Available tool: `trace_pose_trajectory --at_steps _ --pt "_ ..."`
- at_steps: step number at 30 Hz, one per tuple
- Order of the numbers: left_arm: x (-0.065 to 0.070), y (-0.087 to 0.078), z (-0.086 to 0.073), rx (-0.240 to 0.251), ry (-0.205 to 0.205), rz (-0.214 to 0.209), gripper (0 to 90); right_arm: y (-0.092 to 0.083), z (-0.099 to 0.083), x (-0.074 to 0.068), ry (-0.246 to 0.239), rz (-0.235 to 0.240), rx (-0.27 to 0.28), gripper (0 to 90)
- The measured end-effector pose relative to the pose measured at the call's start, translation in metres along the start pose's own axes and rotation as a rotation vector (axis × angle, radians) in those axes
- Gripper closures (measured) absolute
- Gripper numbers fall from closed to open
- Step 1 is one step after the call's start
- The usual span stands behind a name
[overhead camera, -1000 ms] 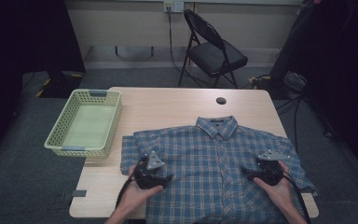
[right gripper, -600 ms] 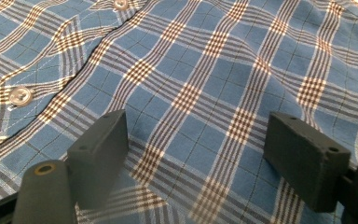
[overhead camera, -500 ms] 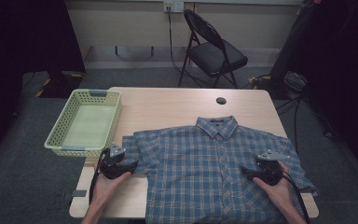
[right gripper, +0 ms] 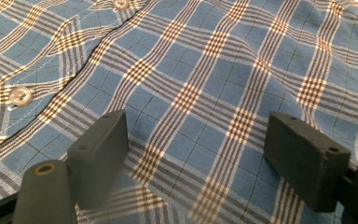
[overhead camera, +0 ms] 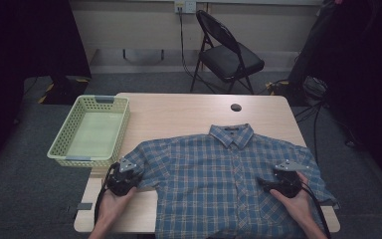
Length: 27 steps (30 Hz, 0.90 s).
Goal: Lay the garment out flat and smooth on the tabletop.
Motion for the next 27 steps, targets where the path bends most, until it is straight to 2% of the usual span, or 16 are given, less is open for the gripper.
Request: trace_pose_trajectory --at_steps 3,5,8,10,12,14,16,21,23,27 --pt "0.002 -0.012 -0.007 0.021 -0.023 -0.007 84.4 0.000 0.000 0.000 0.000 0.001 0.000 21.0" --pt "0.003 -0.019 -0.011 0.028 -0.026 -0.031 83.5 0.000 0.001 0.000 0.000 0.002 -0.001 21.0" --pt "0.003 -0.028 -0.018 0.036 -0.011 -0.042 80.4 0.001 0.001 -0.001 -0.004 0.003 0.001 21.1" --pt "0.001 -0.032 -0.021 0.058 -0.025 -0.049 75.6 0.002 0.002 -0.002 -0.002 0.004 0.000 21.0" --pt "-0.001 -0.035 -0.020 0.091 -0.037 -0.031 65.0 0.002 0.003 -0.003 -0.004 0.004 -0.001 21.0" --pt "0.002 -0.036 -0.017 0.104 -0.037 -0.045 61.1 0.002 0.003 -0.003 -0.004 0.005 -0.003 21.0" --pt "0.010 -0.036 -0.012 0.127 -0.019 -0.045 53.6 0.002 0.004 -0.003 -0.004 0.005 -0.008 21.0" --pt "0.037 -0.024 0.007 0.119 0.061 -0.075 40.8 0.002 0.006 -0.004 -0.001 0.005 -0.034 21.4" --pt "0.049 -0.014 0.015 0.103 0.096 -0.090 38.6 0.000 0.007 -0.006 -0.011 0.009 -0.044 22.3" --pt "0.075 0.006 0.024 0.071 0.143 -0.151 36.3 -0.004 0.010 -0.010 -0.008 0.007 -0.015 23.4"
Point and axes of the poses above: each handheld gripper's, and its own axes: y roughly forward along the jaws, z roughly out of its top, x roughly to its right, the point moved 2 cm from there along y, roughly forward along the jaws, and after that the axes turned 10 degrees about -y, right-handed, at the moved point
